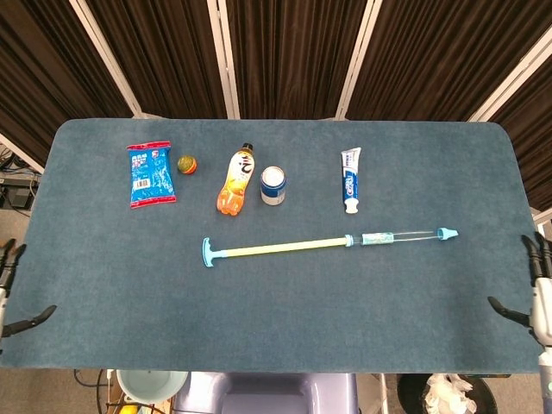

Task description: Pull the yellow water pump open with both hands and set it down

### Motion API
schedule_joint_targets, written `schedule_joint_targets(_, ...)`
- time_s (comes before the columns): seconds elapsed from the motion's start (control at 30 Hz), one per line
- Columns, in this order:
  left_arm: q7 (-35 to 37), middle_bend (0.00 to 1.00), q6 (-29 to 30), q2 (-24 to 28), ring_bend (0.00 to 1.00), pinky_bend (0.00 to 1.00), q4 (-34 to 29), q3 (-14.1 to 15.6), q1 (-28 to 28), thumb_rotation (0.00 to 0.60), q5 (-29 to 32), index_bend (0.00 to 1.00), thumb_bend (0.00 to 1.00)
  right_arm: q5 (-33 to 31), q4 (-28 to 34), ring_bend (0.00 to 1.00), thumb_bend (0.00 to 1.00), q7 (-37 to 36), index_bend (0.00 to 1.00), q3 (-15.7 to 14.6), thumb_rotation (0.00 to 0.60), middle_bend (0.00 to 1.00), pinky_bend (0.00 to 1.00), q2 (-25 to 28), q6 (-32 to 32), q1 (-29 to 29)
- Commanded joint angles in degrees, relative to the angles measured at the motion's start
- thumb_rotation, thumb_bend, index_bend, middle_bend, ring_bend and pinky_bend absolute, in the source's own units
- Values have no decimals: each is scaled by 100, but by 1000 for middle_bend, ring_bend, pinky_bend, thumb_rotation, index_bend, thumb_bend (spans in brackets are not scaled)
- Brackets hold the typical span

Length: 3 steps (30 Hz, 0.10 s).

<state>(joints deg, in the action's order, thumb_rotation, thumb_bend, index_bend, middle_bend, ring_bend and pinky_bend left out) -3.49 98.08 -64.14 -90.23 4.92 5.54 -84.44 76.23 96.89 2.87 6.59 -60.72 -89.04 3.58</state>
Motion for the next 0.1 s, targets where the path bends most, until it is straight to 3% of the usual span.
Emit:
schedule_joint_targets(0.03, 51, 0, 148, -42, 0, 21, 209, -150, -84, 600, 24, 0, 26, -120, 0, 0, 138, 11, 18, 36, 600, 0, 0, 6, 16, -46)
schedule_joint_targets(0.1, 83, 0, 89, -68, 0, 21, 246, -204, -94, 600, 98, 0, 25, -163, 6, 0, 140, 44, 18, 53, 600, 0, 0, 5, 54, -37)
